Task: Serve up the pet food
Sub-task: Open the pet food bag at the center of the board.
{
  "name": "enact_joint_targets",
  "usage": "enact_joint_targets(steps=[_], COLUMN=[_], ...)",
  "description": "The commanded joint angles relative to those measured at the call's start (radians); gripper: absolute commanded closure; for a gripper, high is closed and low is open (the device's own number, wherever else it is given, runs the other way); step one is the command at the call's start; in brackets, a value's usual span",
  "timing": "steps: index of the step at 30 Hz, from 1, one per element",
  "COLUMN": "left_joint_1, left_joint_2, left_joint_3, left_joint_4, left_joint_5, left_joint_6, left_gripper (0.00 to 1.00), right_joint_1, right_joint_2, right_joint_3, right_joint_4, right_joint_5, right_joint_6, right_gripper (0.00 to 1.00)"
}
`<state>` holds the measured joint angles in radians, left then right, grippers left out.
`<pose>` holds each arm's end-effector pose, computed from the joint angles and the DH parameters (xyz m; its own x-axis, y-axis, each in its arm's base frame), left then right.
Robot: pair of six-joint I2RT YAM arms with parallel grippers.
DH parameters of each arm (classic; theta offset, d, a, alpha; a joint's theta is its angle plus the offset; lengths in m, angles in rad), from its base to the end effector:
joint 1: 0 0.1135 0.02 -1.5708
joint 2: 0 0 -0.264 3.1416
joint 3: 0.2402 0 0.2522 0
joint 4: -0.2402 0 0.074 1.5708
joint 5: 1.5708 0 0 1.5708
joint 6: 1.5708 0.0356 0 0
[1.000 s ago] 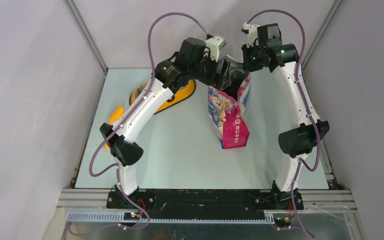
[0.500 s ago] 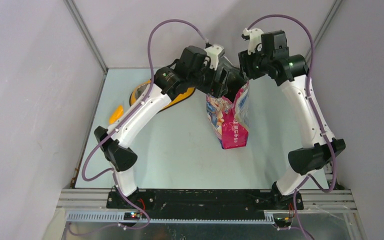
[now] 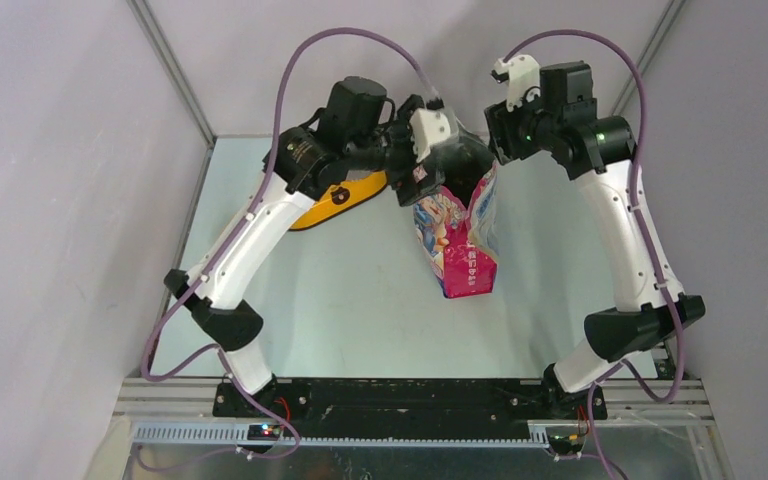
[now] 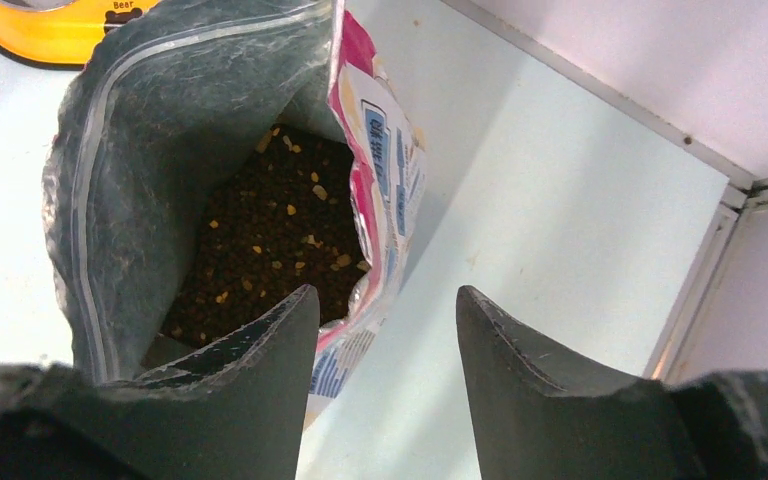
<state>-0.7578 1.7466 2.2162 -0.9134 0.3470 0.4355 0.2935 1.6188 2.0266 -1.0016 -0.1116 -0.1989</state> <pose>0.2492 -0.2525 0.4916 0.0840 0.4667 -0.8804 0.9199 0.3034 0.2486 0.3094 0.0976 0.4682 -0.4508 -0.3414 -0.8248 -0.4743 0.8744 -0.1027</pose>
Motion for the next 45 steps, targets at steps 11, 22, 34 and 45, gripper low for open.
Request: enact_joint_targets(steps=[11, 22, 34, 45], left_joint_1=[-0.007, -0.011, -0.012, -0.012], left_joint_2=[0.128, 0.228, 0.153, 0.104], left_joint_3=[0.036, 0.08, 0.154, 0.183], left_joint_4=[-0.258, -0.292, -0.365, -0.565], left_joint_5=[0.124, 0.137, 0.171, 0.169], left_joint_6=[0.877, 0.947, 0.946, 1.094], left_gripper=[0.02, 0.61, 1.0, 1.0], right_joint_1=[-0.1, -0.188, -0.191, -0.176], right_joint_2=[-0.154, -0.267, -0.274, -0.19], right_joint_3=[-0.137, -0.29, -0.308, -0.207], right_joint_4=[0.035, 0.089, 0.1, 0.034], right_joint_5=[-0.127, -0.209, -0.231, -0.274], right_joint_6=[-0.03, -0.032, -0.034, -0.044], right_gripper=[0.43, 0.43, 0.43, 0.43])
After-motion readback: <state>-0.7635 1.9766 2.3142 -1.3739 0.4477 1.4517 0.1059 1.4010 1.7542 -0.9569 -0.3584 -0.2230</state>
